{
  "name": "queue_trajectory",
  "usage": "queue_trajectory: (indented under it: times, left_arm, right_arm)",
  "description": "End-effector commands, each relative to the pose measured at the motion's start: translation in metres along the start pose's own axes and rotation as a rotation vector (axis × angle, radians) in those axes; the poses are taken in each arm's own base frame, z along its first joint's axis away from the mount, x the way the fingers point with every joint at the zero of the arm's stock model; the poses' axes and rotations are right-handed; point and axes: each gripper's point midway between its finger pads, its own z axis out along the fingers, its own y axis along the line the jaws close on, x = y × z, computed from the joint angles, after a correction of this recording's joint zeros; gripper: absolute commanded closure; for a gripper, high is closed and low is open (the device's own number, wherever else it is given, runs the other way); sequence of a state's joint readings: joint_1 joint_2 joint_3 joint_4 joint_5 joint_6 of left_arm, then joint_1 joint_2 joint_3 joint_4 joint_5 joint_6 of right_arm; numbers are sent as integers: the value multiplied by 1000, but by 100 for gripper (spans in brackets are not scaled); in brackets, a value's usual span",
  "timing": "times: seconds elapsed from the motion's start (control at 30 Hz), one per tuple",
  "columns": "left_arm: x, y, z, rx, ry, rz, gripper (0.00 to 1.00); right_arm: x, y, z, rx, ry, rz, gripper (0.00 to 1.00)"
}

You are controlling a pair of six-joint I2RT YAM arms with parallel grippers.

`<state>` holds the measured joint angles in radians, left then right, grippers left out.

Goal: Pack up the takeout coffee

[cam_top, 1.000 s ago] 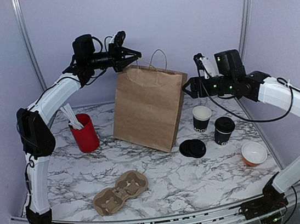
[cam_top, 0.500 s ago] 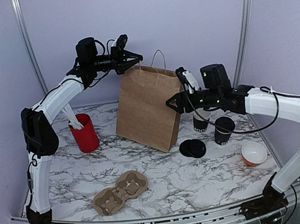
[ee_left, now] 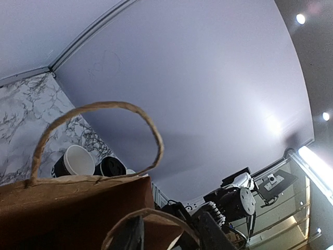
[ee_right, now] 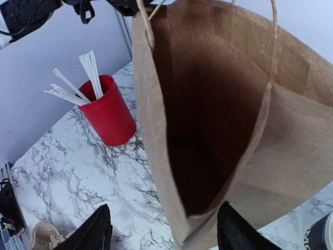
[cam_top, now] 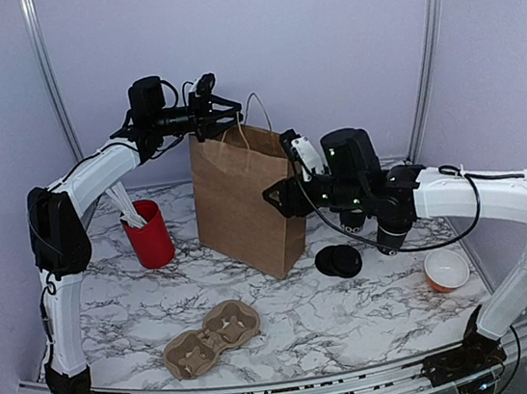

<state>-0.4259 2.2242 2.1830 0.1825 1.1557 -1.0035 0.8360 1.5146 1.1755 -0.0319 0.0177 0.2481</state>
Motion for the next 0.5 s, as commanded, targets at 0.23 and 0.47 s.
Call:
queue_trajectory:
  times: [0.23, 0.47]
  left_arm:
    - [-3, -27, -65, -261, -147, 101, 51]
    - [-4, -19, -93, -436, -192, 117, 51]
  right_arm:
    - [-6, 52, 12, 1, -67, 2, 33]
    - [-5, 68, 37, -49, -53, -1, 32]
